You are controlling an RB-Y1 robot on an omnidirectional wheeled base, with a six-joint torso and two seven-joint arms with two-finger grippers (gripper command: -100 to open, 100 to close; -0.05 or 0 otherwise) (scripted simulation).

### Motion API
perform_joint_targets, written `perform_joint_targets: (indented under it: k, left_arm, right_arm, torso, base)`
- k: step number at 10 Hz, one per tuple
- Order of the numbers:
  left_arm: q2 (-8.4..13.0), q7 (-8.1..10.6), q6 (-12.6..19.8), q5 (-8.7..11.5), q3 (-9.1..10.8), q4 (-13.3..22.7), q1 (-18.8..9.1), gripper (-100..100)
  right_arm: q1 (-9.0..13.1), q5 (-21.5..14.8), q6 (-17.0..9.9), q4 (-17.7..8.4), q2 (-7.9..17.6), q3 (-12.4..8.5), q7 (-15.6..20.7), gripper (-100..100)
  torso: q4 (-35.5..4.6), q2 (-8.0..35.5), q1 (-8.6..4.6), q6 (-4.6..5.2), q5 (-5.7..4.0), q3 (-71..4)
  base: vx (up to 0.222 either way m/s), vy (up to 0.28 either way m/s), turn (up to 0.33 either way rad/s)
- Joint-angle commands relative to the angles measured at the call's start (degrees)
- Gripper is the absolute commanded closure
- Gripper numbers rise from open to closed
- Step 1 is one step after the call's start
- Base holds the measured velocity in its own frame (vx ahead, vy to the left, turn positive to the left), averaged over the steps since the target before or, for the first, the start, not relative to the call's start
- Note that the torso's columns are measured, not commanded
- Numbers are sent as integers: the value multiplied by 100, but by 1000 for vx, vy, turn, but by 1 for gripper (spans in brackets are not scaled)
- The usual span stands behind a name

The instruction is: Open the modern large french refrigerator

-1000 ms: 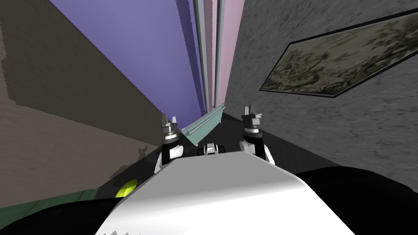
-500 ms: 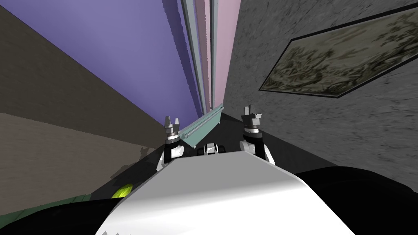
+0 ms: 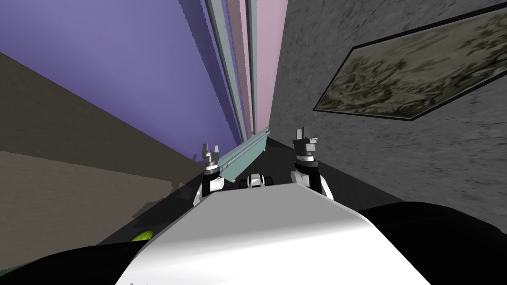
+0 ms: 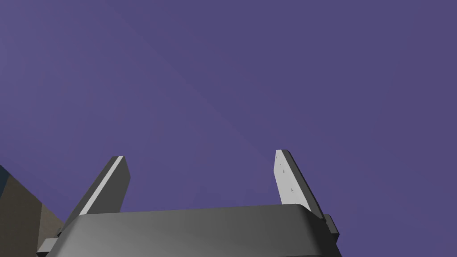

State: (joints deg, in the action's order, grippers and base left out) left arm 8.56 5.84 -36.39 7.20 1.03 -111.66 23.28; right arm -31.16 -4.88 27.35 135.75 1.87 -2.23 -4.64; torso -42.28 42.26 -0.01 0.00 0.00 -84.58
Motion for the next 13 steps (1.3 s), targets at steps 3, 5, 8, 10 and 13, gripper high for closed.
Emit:
perform_joint_targets:
  k: [3,5,8,10,13]
  left_arm:
    - [-10,323,-403,241,-62,666,-105,-100]
    - [-27,465,-572,350,-87,974,-157,-100]
    - [-82,683,-829,515,-127,1459,-238,-100]
    - [-129,829,-998,626,-153,1775,-294,-100]
    - [-173,971,-1163,734,-179,2120,-350,-100]
  right_arm:
    - [0,0,0,0,0,0,0,0]
    - [0,0,0,0,0,0,0,0]
    - [0,0,0,0,0,0,0,0]
    - [0,0,0,0,0,0,0,0]
    - [0,0,0,0,0,0,0,0]
  torso:
    - [-1,3,-7,0,-1,2]
    - [1,-2,1,0,0,-2]
    - [-2,5,1,0,0,3]
    - [0,1,1,0,0,0]
    - [-2,10,9,-1,2,5]
  base:
    - [92,-101,-12]
    - [100,-96,-14]
    - [87,-98,-14]
    - [91,-96,-14]
    - [73,-74,-9]
